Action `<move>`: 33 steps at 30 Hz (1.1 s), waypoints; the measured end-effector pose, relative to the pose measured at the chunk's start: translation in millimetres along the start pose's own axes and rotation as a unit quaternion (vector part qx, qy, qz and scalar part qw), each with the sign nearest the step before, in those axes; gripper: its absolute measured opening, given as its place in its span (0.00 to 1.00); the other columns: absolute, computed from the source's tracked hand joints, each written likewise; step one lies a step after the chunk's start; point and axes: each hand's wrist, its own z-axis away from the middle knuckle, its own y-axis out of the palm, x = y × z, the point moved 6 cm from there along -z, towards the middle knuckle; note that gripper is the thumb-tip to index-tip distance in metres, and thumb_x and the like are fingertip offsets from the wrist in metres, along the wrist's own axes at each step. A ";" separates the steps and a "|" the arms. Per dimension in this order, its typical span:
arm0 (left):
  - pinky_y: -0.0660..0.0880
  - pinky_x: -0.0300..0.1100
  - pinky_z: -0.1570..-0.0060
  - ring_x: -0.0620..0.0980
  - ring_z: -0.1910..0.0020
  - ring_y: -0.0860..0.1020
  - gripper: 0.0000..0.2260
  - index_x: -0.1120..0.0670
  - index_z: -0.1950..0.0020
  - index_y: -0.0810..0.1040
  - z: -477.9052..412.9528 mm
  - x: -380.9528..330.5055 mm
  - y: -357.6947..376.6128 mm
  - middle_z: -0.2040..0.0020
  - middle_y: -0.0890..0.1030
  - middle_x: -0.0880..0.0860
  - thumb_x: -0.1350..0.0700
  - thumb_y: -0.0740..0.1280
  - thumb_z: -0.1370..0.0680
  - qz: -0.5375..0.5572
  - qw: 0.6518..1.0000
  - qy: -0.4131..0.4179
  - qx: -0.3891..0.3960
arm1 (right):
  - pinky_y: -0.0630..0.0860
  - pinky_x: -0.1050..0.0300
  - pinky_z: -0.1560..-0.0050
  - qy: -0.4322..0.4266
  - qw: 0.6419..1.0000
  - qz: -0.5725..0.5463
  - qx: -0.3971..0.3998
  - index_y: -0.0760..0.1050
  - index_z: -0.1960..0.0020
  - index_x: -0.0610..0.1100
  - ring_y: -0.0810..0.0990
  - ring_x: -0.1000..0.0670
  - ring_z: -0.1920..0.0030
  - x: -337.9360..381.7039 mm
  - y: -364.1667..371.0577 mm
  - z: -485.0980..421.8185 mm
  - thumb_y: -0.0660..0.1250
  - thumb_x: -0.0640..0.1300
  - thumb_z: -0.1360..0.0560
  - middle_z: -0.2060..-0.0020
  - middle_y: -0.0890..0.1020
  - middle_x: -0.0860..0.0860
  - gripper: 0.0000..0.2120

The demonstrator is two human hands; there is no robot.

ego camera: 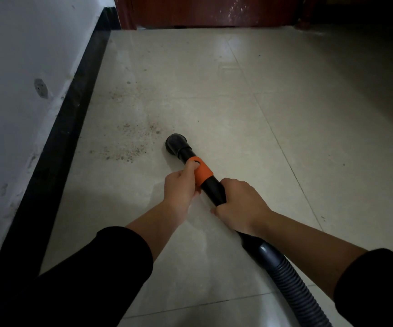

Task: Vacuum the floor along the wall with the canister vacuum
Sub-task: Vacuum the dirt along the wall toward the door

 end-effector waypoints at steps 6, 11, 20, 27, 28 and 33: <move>0.78 0.51 0.43 0.52 0.59 0.77 0.14 0.55 0.65 0.73 -10.7 -9.6 3.6 0.63 0.76 0.53 0.49 0.68 0.24 0.025 1.000 -0.002 -0.017 | 0.65 0.60 0.68 -0.007 0.999 -0.009 -0.031 0.70 0.51 0.45 0.73 0.51 0.65 7.6 -2.6 -14.3 0.67 0.43 0.28 0.63 0.74 0.50 0.08; 0.77 0.51 0.44 0.52 0.57 0.78 0.15 0.55 0.66 0.73 -18.3 -13.5 5.7 0.64 0.77 0.53 0.49 0.69 0.23 0.033 0.999 0.000 -0.023 | 0.66 0.60 0.68 0.006 0.999 -0.026 -0.038 0.70 0.49 0.45 0.73 0.51 0.65 9.6 -3.5 -25.6 0.67 0.42 0.28 0.63 0.74 0.51 0.09; 0.78 0.51 0.43 0.52 0.57 0.79 0.14 0.56 0.66 0.73 -28.7 -22.5 8.7 0.65 0.77 0.53 0.52 0.71 0.24 0.089 0.996 -0.009 -0.019 | 0.72 0.57 0.64 0.020 0.997 -0.067 -0.022 0.73 0.49 0.42 0.77 0.48 0.63 15.2 -15.1 -44.6 0.69 0.41 0.29 0.63 0.76 0.48 0.10; 0.79 0.40 0.56 0.46 0.64 0.81 0.09 0.57 0.59 0.76 -25.1 -18.0 3.6 0.60 0.81 0.55 0.54 0.72 0.24 0.116 0.993 -0.036 0.012 | 0.68 0.59 0.67 0.023 0.995 -0.088 0.031 0.70 0.59 0.43 0.74 0.50 0.68 14.4 -19.3 -37.5 0.72 0.40 0.31 0.67 0.75 0.48 0.10; 0.79 0.40 0.56 0.46 0.64 0.82 0.09 0.58 0.58 0.77 -24.3 -17.9 2.5 0.60 0.81 0.55 0.54 0.72 0.24 0.118 0.992 -0.037 0.012 | 0.68 0.59 0.67 0.022 0.995 -0.089 0.033 0.69 0.60 0.44 0.74 0.50 0.68 15.3 -19.4 -36.0 0.72 0.39 0.31 0.67 0.74 0.48 0.10; 0.79 0.43 0.50 0.47 0.63 0.82 0.09 0.58 0.60 0.76 -19.8 -19.5 -8.4 0.61 0.81 0.55 0.54 0.72 0.25 0.118 0.992 -0.031 0.009 | 0.66 0.60 0.68 0.012 0.994 -0.096 0.044 0.69 0.63 0.44 0.72 0.50 0.69 25.0 -19.3 -31.9 0.72 0.39 0.30 0.68 0.73 0.48 0.11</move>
